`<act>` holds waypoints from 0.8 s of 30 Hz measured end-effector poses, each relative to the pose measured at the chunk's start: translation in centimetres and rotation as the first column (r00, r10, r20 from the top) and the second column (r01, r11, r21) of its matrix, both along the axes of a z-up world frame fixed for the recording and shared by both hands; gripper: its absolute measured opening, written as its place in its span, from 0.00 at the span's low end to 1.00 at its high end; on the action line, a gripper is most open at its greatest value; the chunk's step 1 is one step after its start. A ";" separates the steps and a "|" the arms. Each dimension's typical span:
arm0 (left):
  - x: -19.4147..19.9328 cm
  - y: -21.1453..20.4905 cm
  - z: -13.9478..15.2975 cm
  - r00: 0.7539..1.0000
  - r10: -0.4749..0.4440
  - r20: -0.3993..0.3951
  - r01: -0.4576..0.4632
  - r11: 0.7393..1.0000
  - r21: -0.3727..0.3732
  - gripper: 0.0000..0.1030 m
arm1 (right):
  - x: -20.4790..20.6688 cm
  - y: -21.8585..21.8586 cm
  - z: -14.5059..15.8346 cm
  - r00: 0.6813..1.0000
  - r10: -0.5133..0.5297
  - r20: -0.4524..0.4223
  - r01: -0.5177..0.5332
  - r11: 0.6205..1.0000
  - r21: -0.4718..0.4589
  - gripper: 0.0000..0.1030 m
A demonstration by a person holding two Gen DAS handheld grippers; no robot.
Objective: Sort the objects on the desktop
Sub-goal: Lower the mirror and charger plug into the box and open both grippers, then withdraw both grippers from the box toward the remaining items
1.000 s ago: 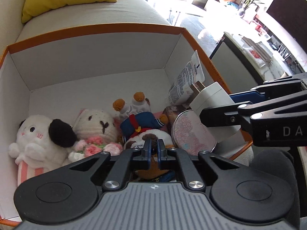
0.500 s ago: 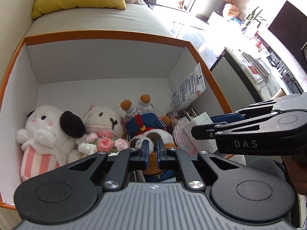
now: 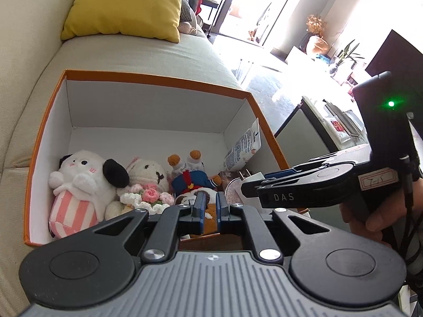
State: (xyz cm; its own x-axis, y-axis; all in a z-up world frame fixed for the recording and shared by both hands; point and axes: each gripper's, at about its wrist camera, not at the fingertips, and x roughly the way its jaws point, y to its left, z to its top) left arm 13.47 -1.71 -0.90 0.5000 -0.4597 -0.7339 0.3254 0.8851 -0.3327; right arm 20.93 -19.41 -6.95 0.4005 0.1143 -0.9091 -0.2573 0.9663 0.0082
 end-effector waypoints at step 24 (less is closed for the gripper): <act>-9.5 5.4 -1.2 0.993 0.115 0.034 -0.116 0.993 0.037 0.09 | -14.7 -1.7 -0.3 0.981 0.028 0.192 -0.051 0.992 0.117 0.41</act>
State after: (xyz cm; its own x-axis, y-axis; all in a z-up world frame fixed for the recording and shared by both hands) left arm 3.98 3.71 -2.06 0.5711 -0.3689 -0.7333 0.2300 0.9295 -0.2885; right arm 6.23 -21.13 -7.26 0.5574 0.2381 -0.7954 -0.3031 0.9502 0.0720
